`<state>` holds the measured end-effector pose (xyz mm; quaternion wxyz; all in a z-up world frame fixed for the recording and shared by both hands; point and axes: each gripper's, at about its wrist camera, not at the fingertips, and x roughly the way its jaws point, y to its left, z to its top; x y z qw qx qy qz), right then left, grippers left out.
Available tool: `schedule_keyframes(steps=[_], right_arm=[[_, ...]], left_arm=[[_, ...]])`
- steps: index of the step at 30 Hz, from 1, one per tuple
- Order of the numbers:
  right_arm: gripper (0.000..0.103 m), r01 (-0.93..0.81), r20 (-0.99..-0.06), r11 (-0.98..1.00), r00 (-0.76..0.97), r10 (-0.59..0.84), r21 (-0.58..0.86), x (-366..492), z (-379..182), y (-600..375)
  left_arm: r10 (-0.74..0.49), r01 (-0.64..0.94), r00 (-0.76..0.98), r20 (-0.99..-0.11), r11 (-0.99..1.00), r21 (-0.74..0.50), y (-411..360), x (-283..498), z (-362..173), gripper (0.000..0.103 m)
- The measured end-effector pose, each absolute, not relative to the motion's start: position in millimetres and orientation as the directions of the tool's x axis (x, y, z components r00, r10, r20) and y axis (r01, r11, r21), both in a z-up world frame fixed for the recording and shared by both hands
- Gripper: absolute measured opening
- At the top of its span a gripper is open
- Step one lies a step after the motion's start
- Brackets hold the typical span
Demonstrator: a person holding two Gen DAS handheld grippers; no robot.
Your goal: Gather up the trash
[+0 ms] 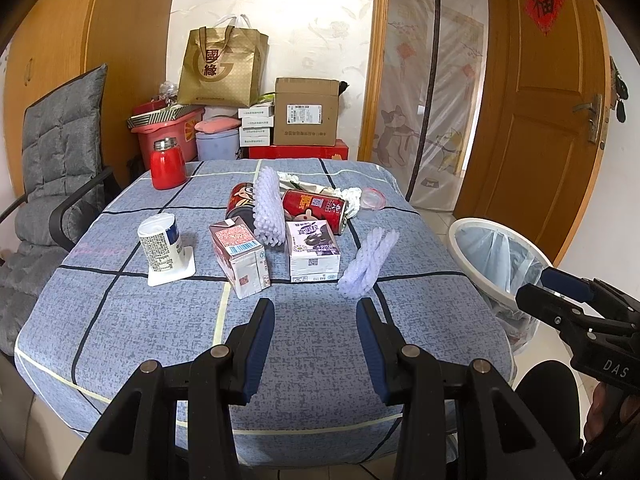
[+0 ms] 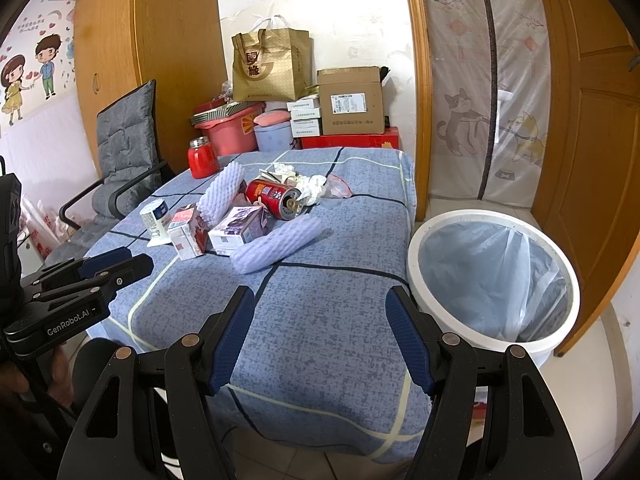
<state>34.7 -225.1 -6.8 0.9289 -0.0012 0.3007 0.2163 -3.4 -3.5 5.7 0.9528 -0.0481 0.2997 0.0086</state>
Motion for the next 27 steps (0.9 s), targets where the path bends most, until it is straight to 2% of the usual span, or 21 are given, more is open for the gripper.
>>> schedule_keyframes(steps=[27], right_arm=[[0.069, -0.4, -0.563, 0.908, 0.724, 0.398, 0.126, 37.9, -8.1, -224.7]], left_arm=[[-0.006, -0.045, 0.82, -0.573, 0.996, -0.076, -4.5, -2.0, 4.2, 0.042]])
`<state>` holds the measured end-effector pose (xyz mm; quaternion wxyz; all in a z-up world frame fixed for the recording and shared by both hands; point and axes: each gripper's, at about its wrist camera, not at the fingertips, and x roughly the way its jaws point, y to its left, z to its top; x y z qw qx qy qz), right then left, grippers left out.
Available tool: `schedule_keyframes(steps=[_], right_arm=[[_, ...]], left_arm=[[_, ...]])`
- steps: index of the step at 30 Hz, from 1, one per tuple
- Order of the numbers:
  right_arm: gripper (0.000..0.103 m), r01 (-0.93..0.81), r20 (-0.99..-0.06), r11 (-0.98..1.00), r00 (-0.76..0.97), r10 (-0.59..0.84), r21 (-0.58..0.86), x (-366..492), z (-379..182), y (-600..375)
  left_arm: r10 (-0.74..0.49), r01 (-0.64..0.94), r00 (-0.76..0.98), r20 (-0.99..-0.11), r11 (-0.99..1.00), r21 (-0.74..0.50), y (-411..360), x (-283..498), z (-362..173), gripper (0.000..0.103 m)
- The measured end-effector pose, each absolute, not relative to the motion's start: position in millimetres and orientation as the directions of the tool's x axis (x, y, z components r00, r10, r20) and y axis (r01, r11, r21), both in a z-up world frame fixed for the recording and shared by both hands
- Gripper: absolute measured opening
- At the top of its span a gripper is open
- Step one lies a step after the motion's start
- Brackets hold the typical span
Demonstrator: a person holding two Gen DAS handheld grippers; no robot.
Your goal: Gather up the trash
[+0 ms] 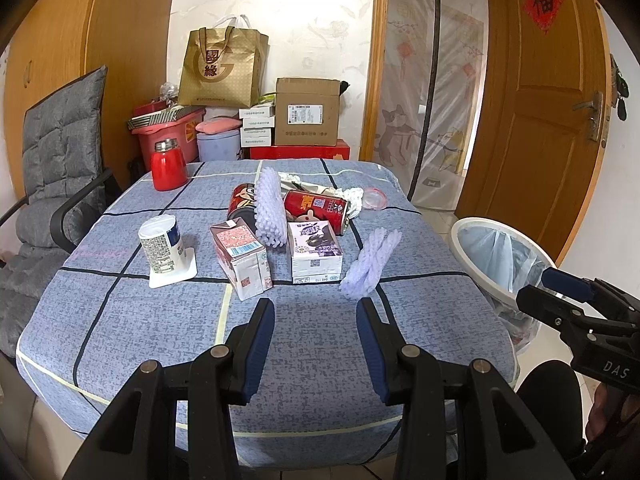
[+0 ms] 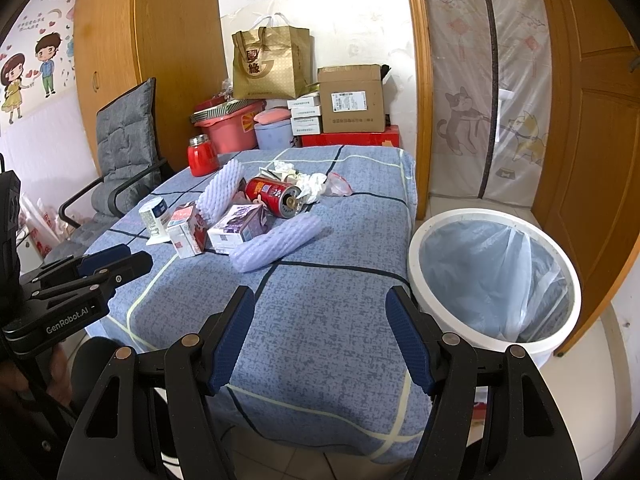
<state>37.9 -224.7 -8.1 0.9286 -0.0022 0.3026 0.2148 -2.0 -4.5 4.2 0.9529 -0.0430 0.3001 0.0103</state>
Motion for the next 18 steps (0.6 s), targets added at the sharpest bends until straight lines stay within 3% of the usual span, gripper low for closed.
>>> schedule_keyframes(steps=[18], right_arm=[[0.069, -0.419, -0.584, 0.899, 0.7, 0.411, 0.13, 52.0, -19.4, -212.2]], left_arm=[[-0.005, -0.074, 0.804, -0.595, 0.991, -0.109, 14.2, 17.2, -9.0, 0.042]])
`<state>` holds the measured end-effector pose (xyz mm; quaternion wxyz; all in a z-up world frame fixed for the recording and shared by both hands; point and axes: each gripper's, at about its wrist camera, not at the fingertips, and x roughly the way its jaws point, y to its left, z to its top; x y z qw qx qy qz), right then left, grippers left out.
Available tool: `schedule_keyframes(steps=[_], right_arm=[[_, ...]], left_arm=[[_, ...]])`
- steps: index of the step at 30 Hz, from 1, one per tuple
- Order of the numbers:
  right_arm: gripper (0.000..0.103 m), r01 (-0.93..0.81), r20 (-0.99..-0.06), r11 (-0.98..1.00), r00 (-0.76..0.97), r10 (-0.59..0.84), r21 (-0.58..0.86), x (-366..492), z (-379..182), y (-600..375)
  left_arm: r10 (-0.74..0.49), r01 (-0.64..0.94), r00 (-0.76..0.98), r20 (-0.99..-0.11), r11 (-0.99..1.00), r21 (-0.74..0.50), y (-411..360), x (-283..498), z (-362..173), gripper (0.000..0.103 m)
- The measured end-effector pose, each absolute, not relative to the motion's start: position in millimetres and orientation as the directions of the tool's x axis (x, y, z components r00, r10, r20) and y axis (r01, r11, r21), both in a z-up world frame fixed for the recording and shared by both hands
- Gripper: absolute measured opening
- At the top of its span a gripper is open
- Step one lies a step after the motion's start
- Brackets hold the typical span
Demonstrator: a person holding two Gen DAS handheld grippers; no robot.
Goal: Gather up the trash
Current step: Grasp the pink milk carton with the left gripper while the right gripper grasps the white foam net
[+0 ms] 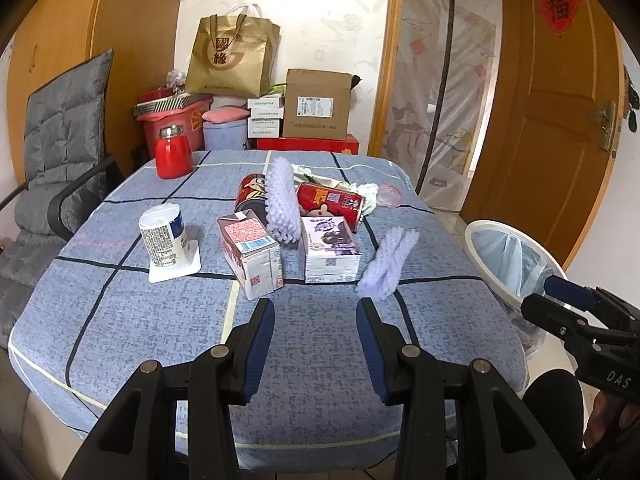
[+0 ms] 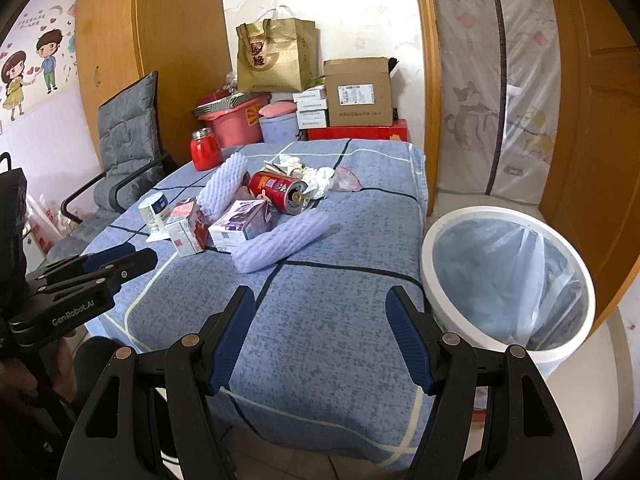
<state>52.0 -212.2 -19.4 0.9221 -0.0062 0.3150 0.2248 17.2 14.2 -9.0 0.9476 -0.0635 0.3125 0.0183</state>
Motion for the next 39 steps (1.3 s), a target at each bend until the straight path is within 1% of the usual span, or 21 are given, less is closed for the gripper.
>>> schedule_keyframes(steps=[8, 9, 10, 12, 15, 21, 27, 30, 32, 34, 35, 37, 38, 39], right_arm=[[0.069, -0.45, -0.603, 0.88, 0.663, 0.444, 0.154, 73.2, -27.2, -195.2], [0.069, -0.455, -0.605, 0.876, 0.656, 0.452, 0.161, 77.0, -27.4, -192.4], [0.069, -0.458, -0.606, 0.873, 0.65, 0.459, 0.169, 80.5, -28.4, -189.9], [0.069, -0.461, -0.609, 0.869, 0.642, 0.466, 0.18, 87.8, -30.6, -183.9], [0.069, -0.462, -0.608, 0.864, 0.632, 0.48, 0.202, 99.3, -32.1, -176.7], [0.069, -0.46, -0.617, 0.856, 0.61, 0.497, 0.235, 120.7, -37.5, -159.2], [0.069, -0.439, -0.653, 0.857, 0.57, 0.498, 0.27, 143.0, -48.3, -143.8], [0.068, -0.424, -0.673, 0.861, 0.553, 0.491, 0.28, 151.2, -54.6, -136.8], [0.062, -0.413, -0.689, 0.865, 0.538, 0.485, 0.287, 156.8, -59.1, -132.3], [0.051, -0.398, -0.704, 0.864, 0.514, 0.489, 0.309, 164.2, -64.6, -130.1], [0.049, -0.395, -0.707, 0.86, 0.504, 0.496, 0.323, 166.2, -66.7, -129.7], [0.037, -0.398, -0.705, 0.854, 0.495, 0.508, 0.336, 167.9, -68.2, -128.1], [0.034, -0.404, -0.703, 0.851, 0.494, 0.511, 0.336, 167.7, -68.0, -126.9], [0.026, -0.409, -0.7, 0.848, 0.492, 0.517, 0.338, 167.8, -67.8, -126.5]], left_arm=[[0.046, -0.14, 0.798, -0.601, 0.984, -0.111, 36.1, 42.4, -11.1, 0.043], [0.051, -0.148, 0.799, -0.599, 0.983, -0.112, 38.6, 45.6, -10.7, 0.044], [0.058, -0.158, 0.8, -0.597, 0.98, -0.117, 42.4, 49.8, -10.4, 0.048], [0.062, -0.172, 0.801, -0.596, 0.976, -0.129, 48.3, 57.3, -10.4, 0.052], [0.074, -0.189, 0.802, -0.593, 0.973, -0.134, 53.7, 69.7, -10.7, 0.052], [0.095, -0.231, 0.782, -0.616, 0.962, -0.146, 63.0, 98.1, -20.9, 0.052], [0.092, -0.252, 0.756, -0.649, 0.955, -0.159, 68.6, 112.0, -38.8, 0.052], [0.096, -0.252, 0.748, -0.656, 0.957, -0.146, 68.7, 113.9, -45.8, 0.052], [0.088, -0.247, 0.748, -0.658, 0.957, -0.152, 70.3, 115.0, -48.8, 0.048], [0.097, -0.249, 0.745, -0.66, 0.958, -0.14, 70.4, 115.6, -50.5, 0.037], [0.096, -0.247, 0.745, -0.66, 0.959, -0.139, 71.8, 116.0, -50.8, 0.035], [0.094, -0.241, 0.747, -0.658, 0.961, -0.136, 72.1, 115.3, -51.7, 0.033], [0.095, -0.239, 0.748, -0.657, 0.962, -0.134, 72.1, 114.7, -51.7, 0.033], [0.095, -0.238, 0.749, -0.655, 0.962, -0.132, 72.4, 113.8, -51.6, 0.033]])
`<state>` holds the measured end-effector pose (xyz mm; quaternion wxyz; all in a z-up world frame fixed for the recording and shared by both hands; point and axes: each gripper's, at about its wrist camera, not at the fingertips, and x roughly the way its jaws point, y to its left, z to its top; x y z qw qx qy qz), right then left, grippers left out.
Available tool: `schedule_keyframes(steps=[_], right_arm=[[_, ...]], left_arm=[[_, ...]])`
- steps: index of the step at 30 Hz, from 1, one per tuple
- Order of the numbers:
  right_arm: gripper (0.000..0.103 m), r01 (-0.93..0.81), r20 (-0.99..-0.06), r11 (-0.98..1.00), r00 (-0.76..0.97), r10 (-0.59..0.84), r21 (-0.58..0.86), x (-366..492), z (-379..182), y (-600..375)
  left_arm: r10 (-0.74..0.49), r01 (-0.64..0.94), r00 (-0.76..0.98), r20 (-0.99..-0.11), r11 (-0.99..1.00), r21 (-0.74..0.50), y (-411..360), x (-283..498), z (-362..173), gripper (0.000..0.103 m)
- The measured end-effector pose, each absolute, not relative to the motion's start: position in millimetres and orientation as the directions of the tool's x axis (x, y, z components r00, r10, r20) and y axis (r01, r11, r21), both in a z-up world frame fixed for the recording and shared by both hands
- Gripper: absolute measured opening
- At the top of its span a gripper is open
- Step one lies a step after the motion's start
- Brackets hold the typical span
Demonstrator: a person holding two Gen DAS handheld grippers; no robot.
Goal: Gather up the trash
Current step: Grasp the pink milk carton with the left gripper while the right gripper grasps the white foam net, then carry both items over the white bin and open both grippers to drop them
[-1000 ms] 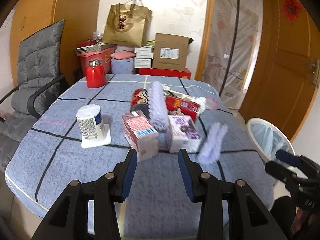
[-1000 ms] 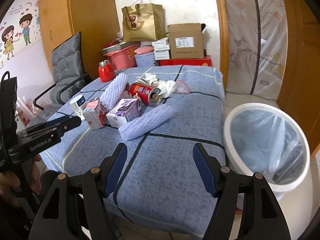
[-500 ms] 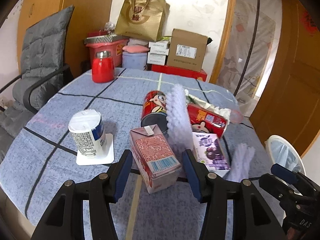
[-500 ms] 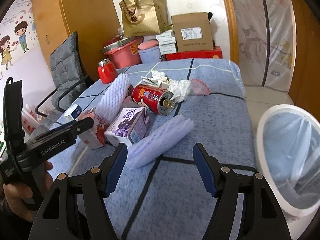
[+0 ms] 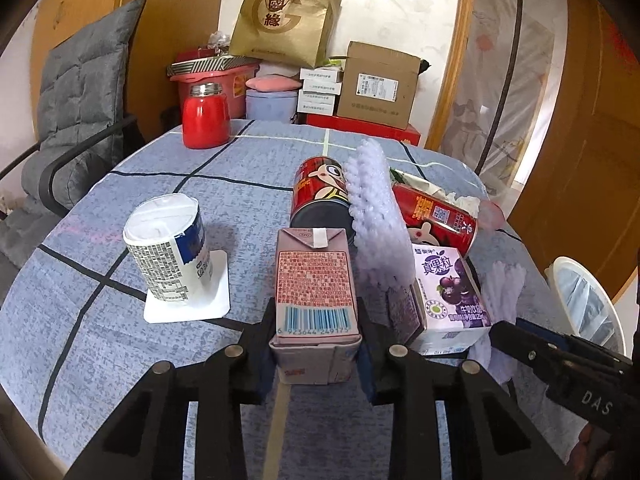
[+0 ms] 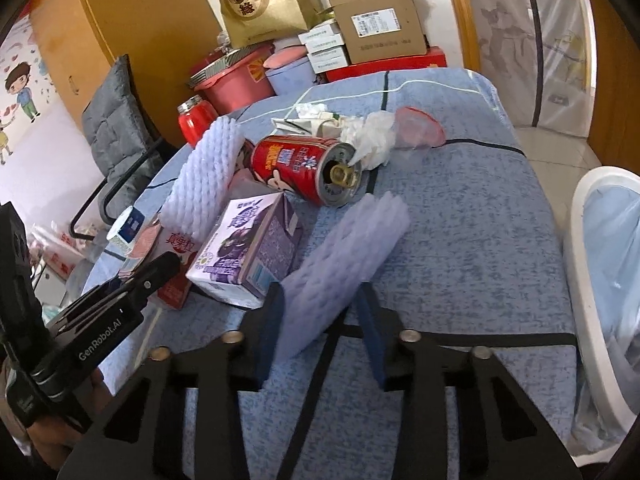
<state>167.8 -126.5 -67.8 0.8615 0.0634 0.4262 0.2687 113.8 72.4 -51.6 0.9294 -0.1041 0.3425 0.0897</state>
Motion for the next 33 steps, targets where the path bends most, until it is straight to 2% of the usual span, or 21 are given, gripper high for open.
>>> schedule_keyframes(steps=[2, 3, 5, 21, 33], right_arm=[[0.019, -0.412, -0.695, 0.845, 0.495, 0.521, 0.34, 166.7, -66.8, -127.1], [0.011, -0.414, -0.695, 0.844, 0.495, 0.522, 0.34, 166.2, -66.2, -127.3], [0.01, -0.415, -0.696, 0.843, 0.49, 0.525, 0.343, 165.5, -65.5, -129.1], [0.008, -0.38, -0.664, 0.845, 0.525, 0.532, 0.377, 143.1, -50.4, -177.8], [0.008, -0.262, -0.639, 0.887, 0.62, 0.456, 0.38, 133.9, -35.1, -249.8]], left_arm=[[0.095, -0.234, 0.753, -0.652, 0.963, -0.131, 72.6, 110.8, -51.3, 0.033], [0.094, -0.231, 0.754, -0.65, 0.964, -0.129, 71.9, 109.1, -51.0, 0.033], [0.093, -0.227, 0.757, -0.647, 0.966, -0.126, 70.9, 105.9, -49.7, 0.033], [0.057, -0.166, 0.795, -0.604, 0.978, -0.126, 48.4, 72.9, -19.4, 0.033], [-0.108, 0.033, 0.806, -0.582, 0.99, -0.138, -19.4, 92.7, 0.1, 0.033]])
